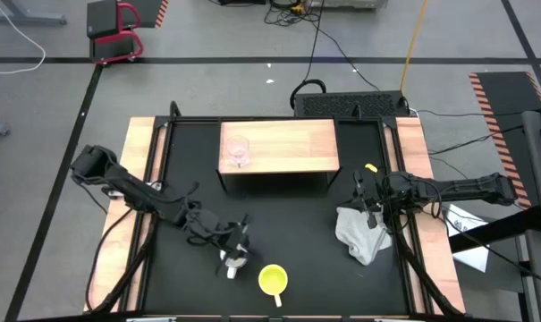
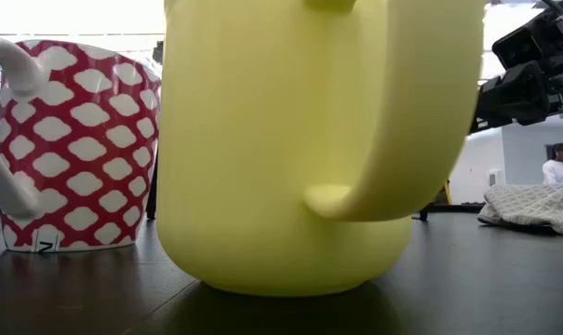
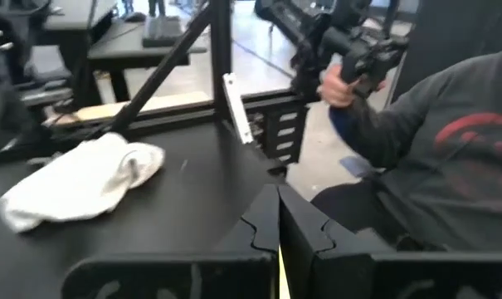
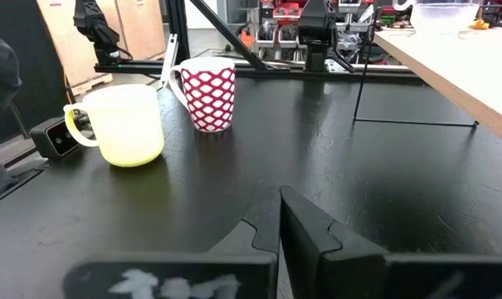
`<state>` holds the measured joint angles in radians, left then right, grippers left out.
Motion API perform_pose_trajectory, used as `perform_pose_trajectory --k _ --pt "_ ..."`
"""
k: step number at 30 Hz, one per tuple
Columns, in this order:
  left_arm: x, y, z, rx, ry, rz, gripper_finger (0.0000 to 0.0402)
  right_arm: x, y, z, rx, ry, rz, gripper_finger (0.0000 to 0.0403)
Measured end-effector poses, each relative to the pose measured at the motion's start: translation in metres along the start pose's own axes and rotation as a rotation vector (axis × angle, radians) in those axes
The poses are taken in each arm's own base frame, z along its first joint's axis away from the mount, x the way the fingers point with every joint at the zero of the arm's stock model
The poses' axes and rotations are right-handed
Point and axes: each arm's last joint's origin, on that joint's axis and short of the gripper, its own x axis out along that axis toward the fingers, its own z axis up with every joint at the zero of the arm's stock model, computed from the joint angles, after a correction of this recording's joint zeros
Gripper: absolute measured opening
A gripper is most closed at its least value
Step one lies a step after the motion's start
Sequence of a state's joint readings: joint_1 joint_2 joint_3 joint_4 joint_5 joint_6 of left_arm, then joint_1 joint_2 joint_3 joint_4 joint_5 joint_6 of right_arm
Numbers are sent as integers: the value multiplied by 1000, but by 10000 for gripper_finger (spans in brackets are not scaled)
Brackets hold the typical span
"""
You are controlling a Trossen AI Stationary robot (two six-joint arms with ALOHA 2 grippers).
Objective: Stack small to large cups/mugs on shelf
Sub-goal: Put the yellow mug on the shelf
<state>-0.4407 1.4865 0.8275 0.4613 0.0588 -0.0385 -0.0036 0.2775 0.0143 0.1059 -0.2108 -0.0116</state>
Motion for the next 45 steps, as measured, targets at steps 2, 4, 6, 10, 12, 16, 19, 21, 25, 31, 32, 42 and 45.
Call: perform_pose_trajectory --k 2,4,6,10,12,16,19,21,25,31,32,42,45 --pt "8 -2 2 -8 7 -20 0 0 0 0 0 -1 0 0" --pt "16 -5 2 -7 32 -40 0 0 0 0 0 0 0 0" --pt "24 -9 4 5 50 -51 0 0 0 0 0 0 0 0" --pt "38 -14 6 6 96 -66 0 0 0 0 0 0 0 0" --pt "46 -14 5 8 126 -66 0 0 0 0 0 0 0 0" --pt "57 -10 11 3 159 -44 0 0 0 0 0 0 0 0" --pt "59 -4 14 -17 219 9 0 0 0 0 7 0 0 0" --pt "59 2 14 -32 259 42 0 0 0 0 7 0 0 0" --pt "58 11 17 -70 310 71 0 0 0 0 8 1 0 0" --pt "55 17 21 -80 389 91 0 0 0 0 8 2 0 0" --pt "55 17 22 -80 392 91 0 0 0 0 8 1 0 0" --pt "59 13 37 -9 430 52 0 0 0 0 5 3 0 0" --pt "64 11 34 20 471 30 0 0 0 0 5 3 0 0"
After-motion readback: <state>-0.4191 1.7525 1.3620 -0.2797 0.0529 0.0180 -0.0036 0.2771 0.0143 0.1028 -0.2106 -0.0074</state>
